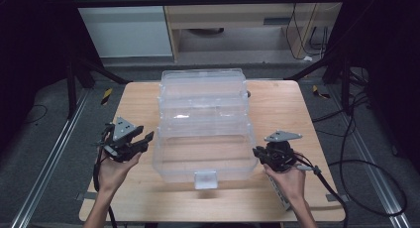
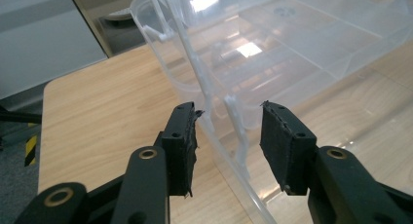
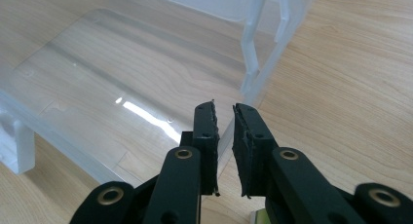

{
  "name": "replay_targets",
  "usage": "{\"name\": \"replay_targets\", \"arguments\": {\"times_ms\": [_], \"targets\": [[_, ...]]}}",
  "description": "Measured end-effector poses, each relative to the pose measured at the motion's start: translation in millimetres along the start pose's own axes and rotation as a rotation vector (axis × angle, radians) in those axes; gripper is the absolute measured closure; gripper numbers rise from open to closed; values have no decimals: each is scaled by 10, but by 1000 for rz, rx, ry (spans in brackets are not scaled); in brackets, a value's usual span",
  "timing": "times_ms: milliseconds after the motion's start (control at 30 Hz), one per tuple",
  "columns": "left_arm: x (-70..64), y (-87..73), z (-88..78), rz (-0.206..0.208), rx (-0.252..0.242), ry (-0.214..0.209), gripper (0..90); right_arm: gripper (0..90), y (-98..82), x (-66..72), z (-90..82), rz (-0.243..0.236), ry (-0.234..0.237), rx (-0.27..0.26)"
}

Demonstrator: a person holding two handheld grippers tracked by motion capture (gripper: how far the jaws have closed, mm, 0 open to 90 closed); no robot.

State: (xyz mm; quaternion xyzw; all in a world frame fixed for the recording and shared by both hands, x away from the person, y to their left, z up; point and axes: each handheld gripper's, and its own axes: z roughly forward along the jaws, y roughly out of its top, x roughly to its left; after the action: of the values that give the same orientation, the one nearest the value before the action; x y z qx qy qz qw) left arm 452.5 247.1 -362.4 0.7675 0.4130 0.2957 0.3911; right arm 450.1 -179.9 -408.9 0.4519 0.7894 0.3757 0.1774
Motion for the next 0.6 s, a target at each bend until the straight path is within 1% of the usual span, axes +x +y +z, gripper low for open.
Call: {"name": "replay_targets", "arguments": {"times_ms": [67, 133, 167, 200, 233, 300, 400, 467, 533, 600], "targets": [[-13, -53, 6, -9, 6, -8, 553, 802, -1, 0, 1, -2, 0, -2], [-38, -107, 34, 9, 40, 4, 551, 802, -1, 3, 0, 1, 0, -1], [-44, -133, 42, 6, 46, 7, 549, 802, -1, -1, 1, -3, 0, -2], [-49, -158, 50, -2, 55, -2, 548, 801, -2, -2, 1, -3, 0, -3], [-56, -176, 58, -2, 69, -10, 547, 801, -2, 0, 1, -2, 0, -3], [-73, -200, 64, 5, 79, -5, 543, 801, -1, -2, 1, -3, -1, -2], [-88, -215, 76, 1, 88, -12, 537, 800, 2, -6, 2, 0, 1, -1], [-114, -236, 108, 9, 101, -19, 535, 797, 4, -8, 1, 2, 2, 2], [-117, -245, 128, 15, 111, -12, 532, 782, 7, -14, -10, 4, 4, 2], [-115, -253, 136, 13, 110, -9, 531, 768, 13, -23, -38, 9, 5, -5]]}}
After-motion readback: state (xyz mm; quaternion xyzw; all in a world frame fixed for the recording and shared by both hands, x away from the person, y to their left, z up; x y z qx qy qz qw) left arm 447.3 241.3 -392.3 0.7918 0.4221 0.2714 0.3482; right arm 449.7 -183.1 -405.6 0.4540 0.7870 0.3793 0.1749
